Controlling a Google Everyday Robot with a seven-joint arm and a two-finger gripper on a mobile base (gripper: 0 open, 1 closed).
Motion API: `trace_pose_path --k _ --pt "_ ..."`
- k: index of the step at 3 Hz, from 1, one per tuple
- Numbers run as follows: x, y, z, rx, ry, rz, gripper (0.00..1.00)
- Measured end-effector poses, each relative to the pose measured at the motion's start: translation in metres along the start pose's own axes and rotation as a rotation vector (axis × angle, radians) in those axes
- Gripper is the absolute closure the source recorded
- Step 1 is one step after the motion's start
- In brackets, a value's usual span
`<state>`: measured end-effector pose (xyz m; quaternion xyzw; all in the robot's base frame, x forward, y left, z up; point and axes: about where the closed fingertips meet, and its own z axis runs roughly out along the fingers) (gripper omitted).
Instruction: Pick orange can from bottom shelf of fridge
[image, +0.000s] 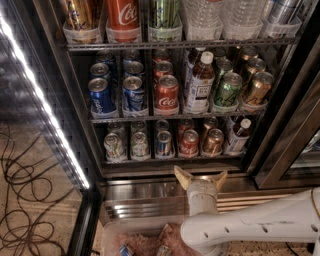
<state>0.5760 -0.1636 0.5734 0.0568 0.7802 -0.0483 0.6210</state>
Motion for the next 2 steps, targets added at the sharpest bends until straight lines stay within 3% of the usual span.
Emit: trace_pose_path --k 1,2 --pt "-0.014 -0.014 -0.002 0.038 -0.062 -0.008 0.0" --pt "-0.033 -0.033 -0.004 0.085 -0.174 0.033 0.0"
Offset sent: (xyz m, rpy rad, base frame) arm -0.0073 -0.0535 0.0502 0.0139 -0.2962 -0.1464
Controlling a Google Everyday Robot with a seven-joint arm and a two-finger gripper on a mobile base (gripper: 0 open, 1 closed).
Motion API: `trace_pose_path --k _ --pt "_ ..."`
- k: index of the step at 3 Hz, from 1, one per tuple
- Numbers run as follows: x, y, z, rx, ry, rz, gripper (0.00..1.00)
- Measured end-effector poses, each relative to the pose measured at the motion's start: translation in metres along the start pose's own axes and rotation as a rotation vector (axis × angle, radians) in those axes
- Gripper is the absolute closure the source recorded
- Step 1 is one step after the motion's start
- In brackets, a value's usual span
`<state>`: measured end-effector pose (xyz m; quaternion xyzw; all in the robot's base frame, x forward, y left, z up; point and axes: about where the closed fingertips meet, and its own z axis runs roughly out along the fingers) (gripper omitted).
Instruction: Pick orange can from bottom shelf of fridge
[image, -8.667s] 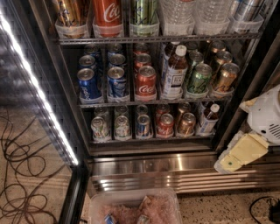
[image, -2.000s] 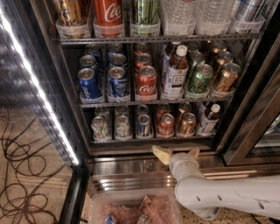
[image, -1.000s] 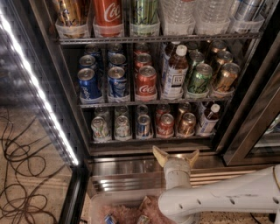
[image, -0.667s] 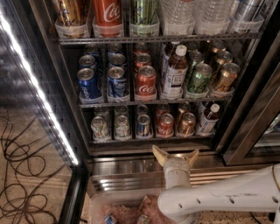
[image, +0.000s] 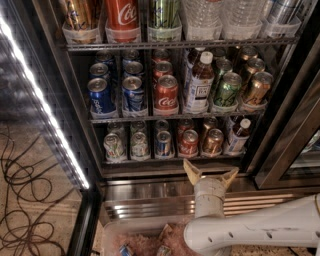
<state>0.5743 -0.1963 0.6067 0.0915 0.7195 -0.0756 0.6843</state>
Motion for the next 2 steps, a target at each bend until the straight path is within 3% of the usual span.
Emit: trace_pose_path --k 1,2 --pt "0.0 0.0 0.0 0.0 0.0 0.0 0.0" --pt "-0.001 0.0008 0.0033 0.002 -0.003 0.006 0.16"
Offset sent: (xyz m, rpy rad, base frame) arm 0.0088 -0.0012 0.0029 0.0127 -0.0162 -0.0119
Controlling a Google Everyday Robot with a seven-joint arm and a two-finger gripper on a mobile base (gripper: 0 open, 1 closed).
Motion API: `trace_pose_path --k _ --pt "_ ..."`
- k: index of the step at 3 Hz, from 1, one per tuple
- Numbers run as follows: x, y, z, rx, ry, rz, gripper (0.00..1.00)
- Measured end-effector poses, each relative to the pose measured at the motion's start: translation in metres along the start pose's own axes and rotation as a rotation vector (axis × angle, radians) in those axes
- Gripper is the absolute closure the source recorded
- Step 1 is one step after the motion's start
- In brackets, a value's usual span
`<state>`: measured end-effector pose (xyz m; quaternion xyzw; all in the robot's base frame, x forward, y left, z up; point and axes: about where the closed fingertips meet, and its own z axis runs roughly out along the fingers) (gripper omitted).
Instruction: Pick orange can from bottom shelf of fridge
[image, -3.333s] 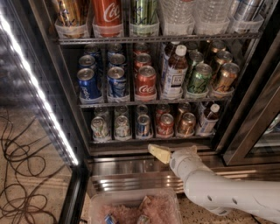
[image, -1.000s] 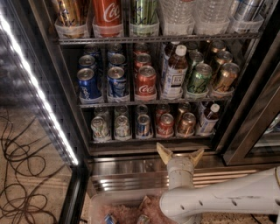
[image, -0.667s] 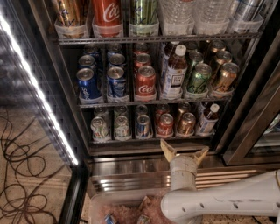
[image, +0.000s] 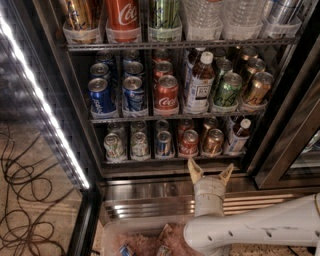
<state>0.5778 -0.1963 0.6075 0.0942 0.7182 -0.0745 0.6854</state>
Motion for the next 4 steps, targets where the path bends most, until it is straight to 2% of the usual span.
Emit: trace_pose_path --k 1,3,4 --pt "-0.006 0.0015 0.006 0.0 -0.02 0.002 0.3" --pt "-0.0121 0.0057 0.01 -0.015 -0.063 0.014 0.29" --pt "-0.0116 0.0008 0.0125 -0.012 -0.076 0.002 0.33"
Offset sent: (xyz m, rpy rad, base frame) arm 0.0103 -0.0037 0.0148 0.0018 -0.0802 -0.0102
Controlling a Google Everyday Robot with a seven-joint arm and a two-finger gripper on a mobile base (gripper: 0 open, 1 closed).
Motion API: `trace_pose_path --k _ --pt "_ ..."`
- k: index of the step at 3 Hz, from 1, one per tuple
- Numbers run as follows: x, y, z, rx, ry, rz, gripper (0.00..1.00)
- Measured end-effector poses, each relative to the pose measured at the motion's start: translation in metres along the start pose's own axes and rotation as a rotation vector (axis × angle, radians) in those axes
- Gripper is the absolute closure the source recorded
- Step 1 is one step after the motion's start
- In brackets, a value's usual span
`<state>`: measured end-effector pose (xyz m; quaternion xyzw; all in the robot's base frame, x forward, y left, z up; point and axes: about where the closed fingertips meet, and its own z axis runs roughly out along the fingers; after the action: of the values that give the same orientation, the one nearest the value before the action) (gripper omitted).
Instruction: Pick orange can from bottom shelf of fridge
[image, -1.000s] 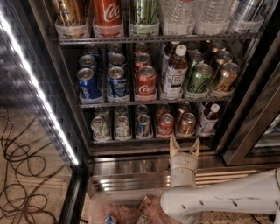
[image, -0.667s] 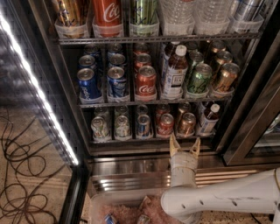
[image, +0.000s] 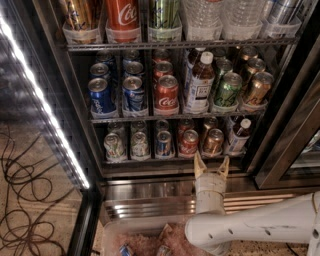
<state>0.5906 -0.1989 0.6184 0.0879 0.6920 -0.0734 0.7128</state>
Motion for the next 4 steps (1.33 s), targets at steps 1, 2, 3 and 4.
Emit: trace_pose_path --k 1,2,3,4 --pt "0.002 -0.002 0.003 -0.015 -0.024 0.0 0.31" --pt "0.004 -0.004 0.005 -0.029 -0.04 0.015 0.31" --pt "0.004 -0.004 0.011 -0.048 -0.056 0.014 0.31" --pt "0.006 -0.001 0.018 -0.072 -0.06 0.01 0.31"
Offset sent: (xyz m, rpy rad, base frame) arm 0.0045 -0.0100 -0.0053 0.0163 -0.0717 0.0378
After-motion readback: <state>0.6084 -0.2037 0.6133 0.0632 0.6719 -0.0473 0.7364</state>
